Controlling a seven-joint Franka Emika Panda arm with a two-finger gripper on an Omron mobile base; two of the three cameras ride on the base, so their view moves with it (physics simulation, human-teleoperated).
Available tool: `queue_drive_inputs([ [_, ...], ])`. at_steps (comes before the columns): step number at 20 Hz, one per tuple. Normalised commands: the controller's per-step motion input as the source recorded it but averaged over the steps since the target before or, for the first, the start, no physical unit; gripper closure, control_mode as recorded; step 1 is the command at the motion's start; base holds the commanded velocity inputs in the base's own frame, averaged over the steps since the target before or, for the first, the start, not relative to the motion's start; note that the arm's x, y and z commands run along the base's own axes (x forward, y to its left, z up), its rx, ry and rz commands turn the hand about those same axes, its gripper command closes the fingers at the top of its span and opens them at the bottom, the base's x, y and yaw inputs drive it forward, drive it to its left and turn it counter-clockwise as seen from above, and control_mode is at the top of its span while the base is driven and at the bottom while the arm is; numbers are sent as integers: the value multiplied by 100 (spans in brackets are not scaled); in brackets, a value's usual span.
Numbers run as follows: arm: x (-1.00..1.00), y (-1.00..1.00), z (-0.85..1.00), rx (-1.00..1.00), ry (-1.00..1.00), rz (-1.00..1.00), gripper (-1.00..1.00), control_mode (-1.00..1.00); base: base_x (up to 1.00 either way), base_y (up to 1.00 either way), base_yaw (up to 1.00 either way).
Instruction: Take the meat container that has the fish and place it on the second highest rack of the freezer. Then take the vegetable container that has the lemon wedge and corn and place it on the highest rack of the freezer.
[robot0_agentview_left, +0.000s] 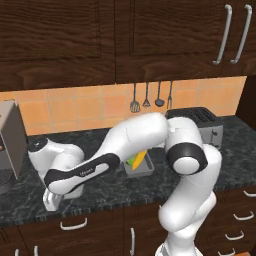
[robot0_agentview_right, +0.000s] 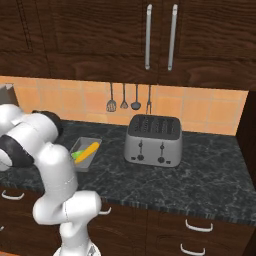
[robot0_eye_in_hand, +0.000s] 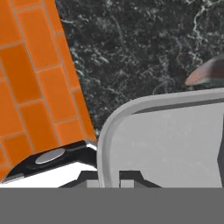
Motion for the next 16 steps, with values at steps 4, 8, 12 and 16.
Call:
queue_drive_inputs([
  [4, -23, -71, 51, 0, -4, 0, 100, -100, 0, 0, 0],
  [8, -20, -83, 57, 0, -1, 0, 100, -100, 0, 0, 0],
  [12, -29, -92, 50, 0, 0, 0, 100, -100, 0, 0, 0],
  [16, -25, -98, 43, 0, 0, 0, 100, -100, 0, 0, 0],
])
